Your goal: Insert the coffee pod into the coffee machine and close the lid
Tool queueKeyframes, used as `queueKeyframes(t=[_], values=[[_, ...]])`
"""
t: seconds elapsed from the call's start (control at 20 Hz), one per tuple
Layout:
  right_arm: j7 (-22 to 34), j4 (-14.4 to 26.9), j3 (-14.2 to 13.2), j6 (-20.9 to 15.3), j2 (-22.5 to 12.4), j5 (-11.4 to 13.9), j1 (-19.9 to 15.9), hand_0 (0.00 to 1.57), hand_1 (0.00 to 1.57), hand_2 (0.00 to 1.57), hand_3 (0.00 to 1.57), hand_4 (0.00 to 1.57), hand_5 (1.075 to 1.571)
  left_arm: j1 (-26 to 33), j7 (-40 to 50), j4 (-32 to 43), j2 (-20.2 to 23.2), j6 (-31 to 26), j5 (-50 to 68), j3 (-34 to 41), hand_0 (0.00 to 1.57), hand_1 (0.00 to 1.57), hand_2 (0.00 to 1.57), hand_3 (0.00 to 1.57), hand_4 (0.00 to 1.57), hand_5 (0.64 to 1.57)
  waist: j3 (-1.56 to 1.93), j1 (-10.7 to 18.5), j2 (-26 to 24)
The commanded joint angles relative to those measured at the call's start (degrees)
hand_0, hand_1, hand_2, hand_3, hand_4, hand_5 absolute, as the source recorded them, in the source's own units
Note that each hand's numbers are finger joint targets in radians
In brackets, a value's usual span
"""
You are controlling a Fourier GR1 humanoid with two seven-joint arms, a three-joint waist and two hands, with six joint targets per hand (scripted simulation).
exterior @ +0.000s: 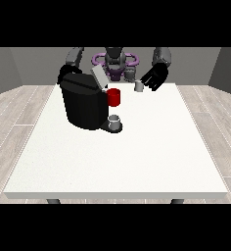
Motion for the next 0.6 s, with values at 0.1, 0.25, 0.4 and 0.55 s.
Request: queueKeyframes(t=[0.1, 0.25, 0.4, 0.55], values=[[-0.72, 0.56, -0.18, 0.06, -0.08, 0.01, -2.24, 0.00, 0.00, 0.00, 0.00, 0.53, 1.571, -6.83, 3.93, -1.26, 0.67, -0.72, -0.68, 0.99, 1.01, 1.01, 1.20, 1.22, 0.54, 1.571, 0.01, -1.61, 1.76], [1.76, -1.89, 0.46, -0.62, -0.27, 0.53, -2.77, 0.00, 0.00, 0.00, 0.00, 0.49, 1.571, -8.84, 5.55, 0.71, 2.55, -1.28, 0.36, 3.56, 1.25, 1.25, 1.29, 1.24, 0.51, 1.571, 0.00, -3.53, 2.60], [3.26, -4.48, 3.08, -0.57, 0.40, 1.96, -6.08, 0.00, 0.00, 0.00, 0.00, 0.51, 1.571, -15.39, 6.77, 2.35, 6.36, -2.36, 1.05, 5.94, 1.21, 1.21, 1.25, 1.19, 0.49, 1.571, -0.02, -7.44, 6.39], [1.16, -4.27, 1.65, 0.17, -0.05, 0.61, -6.22, 0.00, 0.00, 0.00, 0.00, 0.50, 1.571, -16.03, 7.06, 2.21, 4.79, -1.70, 1.03, 5.76, 1.28, 1.28, 1.33, 1.27, 0.48, 1.571, 0.00, -7.55, 7.85]])
